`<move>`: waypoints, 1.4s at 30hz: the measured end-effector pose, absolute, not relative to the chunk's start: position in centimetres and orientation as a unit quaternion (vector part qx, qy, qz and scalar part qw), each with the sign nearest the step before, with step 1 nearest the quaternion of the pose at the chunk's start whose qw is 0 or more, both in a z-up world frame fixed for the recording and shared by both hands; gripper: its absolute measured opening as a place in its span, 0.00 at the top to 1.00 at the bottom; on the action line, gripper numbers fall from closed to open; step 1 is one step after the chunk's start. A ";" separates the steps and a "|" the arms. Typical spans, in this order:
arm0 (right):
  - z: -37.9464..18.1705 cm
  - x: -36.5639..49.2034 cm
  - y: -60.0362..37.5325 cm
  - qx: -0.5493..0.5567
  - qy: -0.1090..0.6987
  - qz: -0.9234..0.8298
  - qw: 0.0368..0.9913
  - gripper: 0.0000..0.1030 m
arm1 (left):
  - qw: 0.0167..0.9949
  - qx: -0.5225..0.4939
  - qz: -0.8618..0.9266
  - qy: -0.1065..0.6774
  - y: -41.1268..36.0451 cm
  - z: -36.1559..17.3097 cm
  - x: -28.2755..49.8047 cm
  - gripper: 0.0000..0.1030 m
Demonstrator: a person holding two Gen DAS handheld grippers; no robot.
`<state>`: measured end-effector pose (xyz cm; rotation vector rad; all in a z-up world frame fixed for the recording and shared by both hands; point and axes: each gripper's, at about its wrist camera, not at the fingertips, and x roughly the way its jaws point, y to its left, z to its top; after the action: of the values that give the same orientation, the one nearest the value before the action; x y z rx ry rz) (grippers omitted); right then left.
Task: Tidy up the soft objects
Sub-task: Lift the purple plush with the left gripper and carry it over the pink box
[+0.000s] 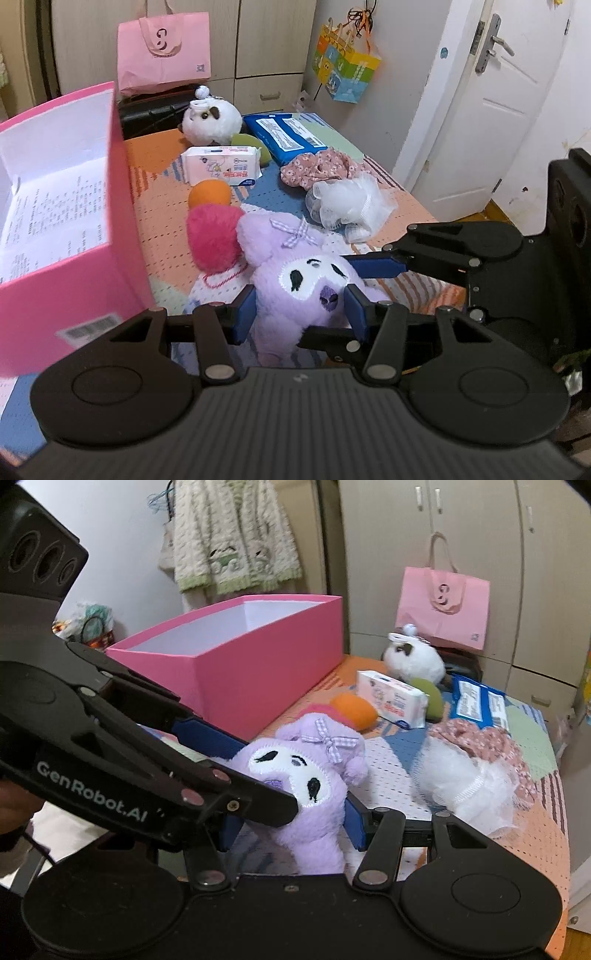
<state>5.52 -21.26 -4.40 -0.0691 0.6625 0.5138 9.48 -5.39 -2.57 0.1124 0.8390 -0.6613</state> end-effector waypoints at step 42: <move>7.4 16.6 -7.9 -0.100 0.296 0.369 0.875 0.39 | 0.898 -0.054 -0.253 0.356 11.1 7.1 17.0 0.51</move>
<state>16.57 -7.92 7.40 -0.2097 0.6174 0.7703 17.02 11.10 7.09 -0.1116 0.7379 -0.5236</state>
